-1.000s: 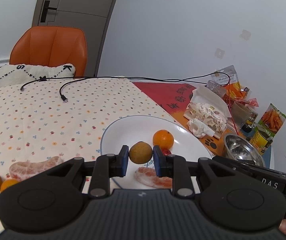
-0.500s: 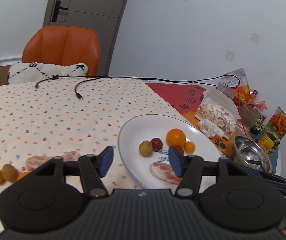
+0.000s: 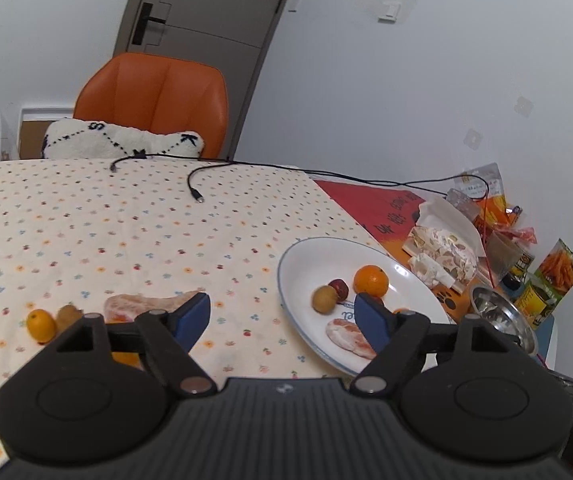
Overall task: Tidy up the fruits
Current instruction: 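Move both tools back toward the fruit pile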
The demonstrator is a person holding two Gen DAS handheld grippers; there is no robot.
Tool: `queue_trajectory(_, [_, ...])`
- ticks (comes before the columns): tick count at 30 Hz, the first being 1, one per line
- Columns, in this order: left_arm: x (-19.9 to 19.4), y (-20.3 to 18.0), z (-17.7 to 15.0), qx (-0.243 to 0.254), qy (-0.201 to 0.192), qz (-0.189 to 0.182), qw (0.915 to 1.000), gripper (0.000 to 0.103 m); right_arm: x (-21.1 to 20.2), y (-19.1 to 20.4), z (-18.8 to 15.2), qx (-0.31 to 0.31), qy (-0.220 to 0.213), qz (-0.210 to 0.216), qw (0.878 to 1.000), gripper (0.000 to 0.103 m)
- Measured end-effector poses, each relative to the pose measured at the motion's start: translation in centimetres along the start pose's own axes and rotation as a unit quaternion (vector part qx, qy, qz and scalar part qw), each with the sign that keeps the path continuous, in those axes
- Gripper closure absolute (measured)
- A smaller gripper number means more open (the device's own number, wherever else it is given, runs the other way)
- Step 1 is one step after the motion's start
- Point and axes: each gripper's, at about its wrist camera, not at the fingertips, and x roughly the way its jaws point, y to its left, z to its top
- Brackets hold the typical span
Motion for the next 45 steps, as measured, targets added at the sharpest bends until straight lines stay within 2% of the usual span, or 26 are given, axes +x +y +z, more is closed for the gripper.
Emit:
queue_trajectory(24, [-7.1,4.8,0.0,-0.019,-0.043,0.044,0.9979,0.026,-0.4,5.3,-0.2,-0.030,0.002,0.034,0.999,0.019])
queue_trajectory(29, [-8.6,5.8,0.0,-0.018,-0.053,0.053,0.9970,0.026,-0.4,6.5,-0.3,-0.037,0.000,0.037,0.999,0.015])
queue_trajectory(33, [-9.6,6.6,0.0,-0.017,-0.062,0.066,0.9957,0.026,-0.6,7.6,-0.4,-0.049,-0.005,0.042,0.998,0.000])
queue_trajectory(45, [-11.7,9.2,0.5,-0.038,-0.078,0.101,0.9911,0.023,0.4,10.0,-0.6,-0.073,-0.001,0.050,0.996,0.000])
